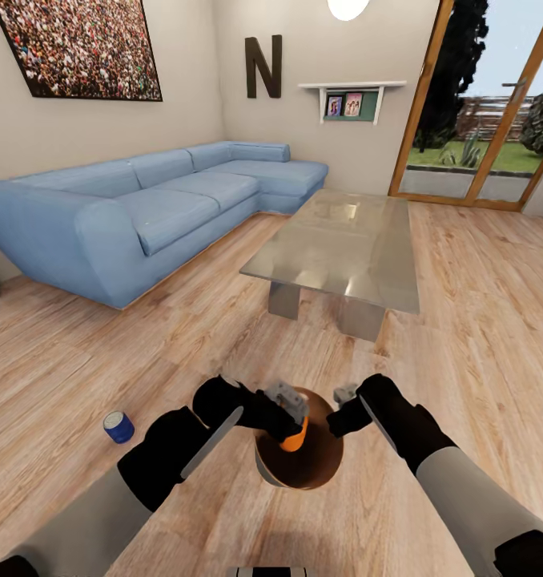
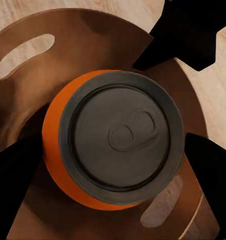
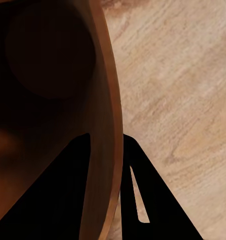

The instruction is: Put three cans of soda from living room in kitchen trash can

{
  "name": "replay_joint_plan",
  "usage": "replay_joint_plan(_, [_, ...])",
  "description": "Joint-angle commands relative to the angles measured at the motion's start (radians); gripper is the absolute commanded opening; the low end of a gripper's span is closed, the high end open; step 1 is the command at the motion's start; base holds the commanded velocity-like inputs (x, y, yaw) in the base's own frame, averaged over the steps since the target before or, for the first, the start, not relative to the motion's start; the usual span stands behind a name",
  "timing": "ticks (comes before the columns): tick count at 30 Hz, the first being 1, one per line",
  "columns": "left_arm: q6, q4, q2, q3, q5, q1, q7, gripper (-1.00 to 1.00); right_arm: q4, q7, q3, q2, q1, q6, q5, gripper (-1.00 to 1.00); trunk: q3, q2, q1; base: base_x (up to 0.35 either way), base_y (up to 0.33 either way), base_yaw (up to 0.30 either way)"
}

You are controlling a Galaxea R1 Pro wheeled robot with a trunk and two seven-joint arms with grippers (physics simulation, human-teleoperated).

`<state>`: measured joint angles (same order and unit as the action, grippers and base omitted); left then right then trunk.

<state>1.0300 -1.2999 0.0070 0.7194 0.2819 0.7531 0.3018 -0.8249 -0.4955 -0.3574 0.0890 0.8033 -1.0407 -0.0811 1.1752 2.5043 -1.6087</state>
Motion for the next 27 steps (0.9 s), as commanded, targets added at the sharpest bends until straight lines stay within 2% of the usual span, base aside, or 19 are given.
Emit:
replay_joint_plan(1, [-0.004, 0.011, -0.003, 0.002, 0.001, 0.000, -0.005, -1.00, 0.000, -0.004, 0.000, -0.002, 0.002, -0.006, 0.032, -1.00, 0.000, 0.000, 0.000, 0.000, 0.000, 0.000])
replay_joint_plan(4, [-0.028, 0.048, -0.007, 0.006, 0.001, 0.001, -0.014, -1.00, 0.000, -0.003, 0.000, -0.006, 0.004, -0.006, 0.032, -1.00, 0.000, 0.000, 0.000, 0.000, 0.000, 0.000])
replay_joint_plan(8, [-0.119, 0.178, -0.027, 0.023, 0.000, 0.001, -0.060, -1.00, -0.001, -0.003, 0.000, -0.016, 0.006, -0.006, 0.032, -1.00, 0.000, 0.000, 0.000, 0.000, 0.000, 0.000])
replay_joint_plan(15, [-0.177, 0.304, -0.049, 0.044, 0.001, 0.002, -0.093, -1.00, -0.001, -0.003, 0.000, -0.030, 0.007, -0.006, 0.032, -1.00, 0.000, 0.000, 0.000, 0.000, 0.000, 0.000])
replay_joint_plan(22, [-0.207, 0.337, -0.053, 0.059, 0.000, 0.002, -0.101, -1.00, -0.001, -0.003, -0.001, -0.035, 0.007, -0.006, 0.024, -1.00, 0.000, 0.000, 0.000, 0.000, 0.000, 0.000])
replay_joint_plan(26, [-0.211, 0.341, -0.054, 0.067, 0.000, 0.002, -0.102, -1.00, -0.001, -0.003, -0.001, -0.037, 0.007, -0.006, -0.017, -1.00, 0.000, 0.000, 0.000, 0.000, 0.000, 0.000])
replay_joint_plan(27, [-0.212, 0.342, -0.054, 0.069, 0.000, 0.002, -0.102, -1.00, -0.002, -0.003, -0.001, -0.040, 0.007, -0.006, -0.037, -1.00, 0.000, 0.000, 0.000, 0.000, 0.000, 0.000])
